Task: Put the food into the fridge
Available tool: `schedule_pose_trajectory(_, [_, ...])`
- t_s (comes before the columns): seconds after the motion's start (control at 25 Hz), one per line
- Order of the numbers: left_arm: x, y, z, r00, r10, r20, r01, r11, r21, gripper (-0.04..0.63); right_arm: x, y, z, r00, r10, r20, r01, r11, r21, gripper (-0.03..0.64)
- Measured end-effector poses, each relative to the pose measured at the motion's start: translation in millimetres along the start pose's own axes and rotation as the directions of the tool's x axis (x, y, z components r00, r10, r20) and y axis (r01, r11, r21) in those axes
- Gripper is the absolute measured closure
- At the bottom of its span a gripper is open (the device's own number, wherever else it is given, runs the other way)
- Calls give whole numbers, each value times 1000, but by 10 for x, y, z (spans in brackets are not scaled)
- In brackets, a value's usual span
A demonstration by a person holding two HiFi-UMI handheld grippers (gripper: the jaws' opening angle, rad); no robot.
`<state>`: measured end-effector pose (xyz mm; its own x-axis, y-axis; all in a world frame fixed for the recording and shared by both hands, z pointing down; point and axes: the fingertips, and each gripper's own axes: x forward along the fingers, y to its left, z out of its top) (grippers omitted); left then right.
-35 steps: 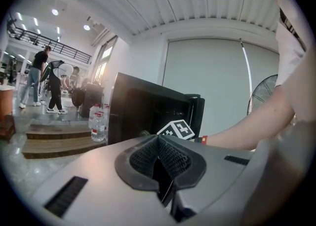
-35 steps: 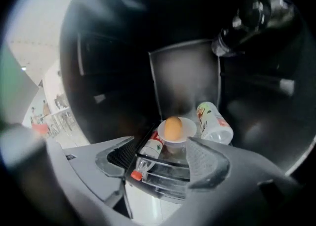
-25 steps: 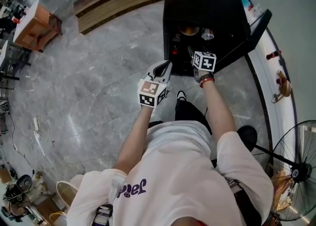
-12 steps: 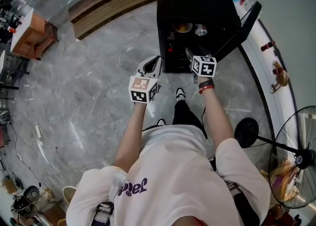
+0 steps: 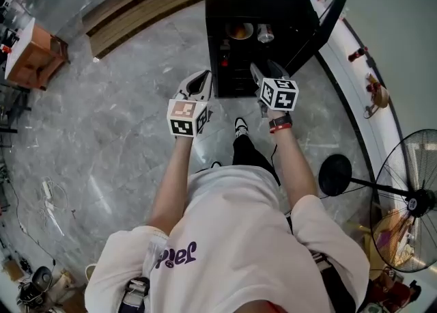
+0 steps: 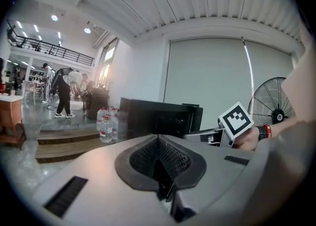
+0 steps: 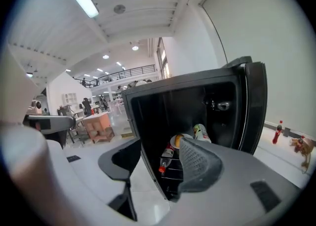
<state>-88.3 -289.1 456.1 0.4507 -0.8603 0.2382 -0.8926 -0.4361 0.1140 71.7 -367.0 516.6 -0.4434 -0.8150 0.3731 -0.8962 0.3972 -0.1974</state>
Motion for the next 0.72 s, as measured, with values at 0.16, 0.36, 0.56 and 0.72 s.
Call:
schedule_pose_trajectory(0.16, [-80, -23, 33, 1000, -5, 12, 5, 1000, 2, 577, -210, 75, 41, 1000, -9, 19, 10, 1000, -21, 368])
schedule_pose_trajectory(0.36, [-155, -68, 131, 1000, -4, 30, 4, 1000, 22, 577, -452, 167, 151, 999, -24, 39, 26, 998, -63, 391])
schedule_pose_trajectory(0.56, [-240, -22, 134, 999, 4, 36, -6, 1000, 31, 577, -596, 342, 171, 998, -7, 55, 11, 997, -78, 412])
schedule_pose_trajectory(0.72, [-267, -36, 147, 999, 7, 47, -9, 999, 31, 577, -758, 361, 219, 995, -1, 98, 3, 1000, -22, 442])
